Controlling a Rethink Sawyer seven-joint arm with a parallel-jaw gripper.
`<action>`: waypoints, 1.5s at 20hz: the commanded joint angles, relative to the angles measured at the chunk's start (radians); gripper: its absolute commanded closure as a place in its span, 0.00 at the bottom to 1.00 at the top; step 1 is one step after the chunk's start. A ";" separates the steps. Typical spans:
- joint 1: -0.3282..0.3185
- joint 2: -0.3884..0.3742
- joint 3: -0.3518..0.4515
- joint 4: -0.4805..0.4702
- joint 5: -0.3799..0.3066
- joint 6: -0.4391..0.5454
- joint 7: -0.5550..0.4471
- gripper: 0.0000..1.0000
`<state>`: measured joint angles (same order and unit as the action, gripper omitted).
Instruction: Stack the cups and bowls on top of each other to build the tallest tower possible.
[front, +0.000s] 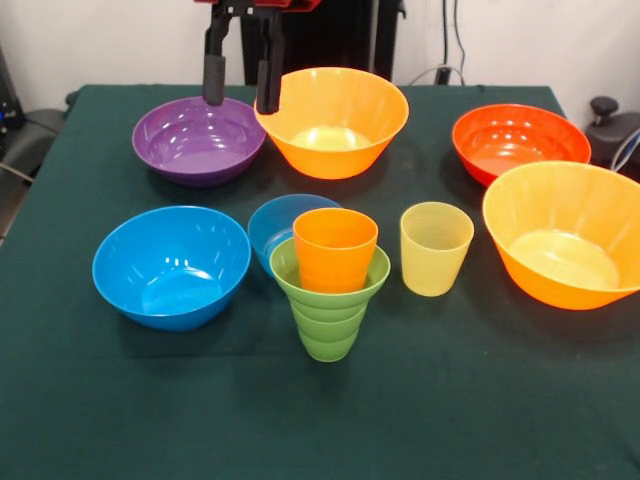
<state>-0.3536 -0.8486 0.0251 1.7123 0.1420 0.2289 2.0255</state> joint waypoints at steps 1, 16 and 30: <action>-0.076 -0.034 0.062 0.254 -0.077 0.029 0.032 0.00; -0.267 0.039 0.103 0.402 -0.238 -0.170 0.037 0.00; -0.204 0.174 0.090 0.360 -0.280 -0.350 0.127 0.00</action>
<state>-0.6300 -0.7925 0.0338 2.0603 -0.0885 -0.0318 2.0255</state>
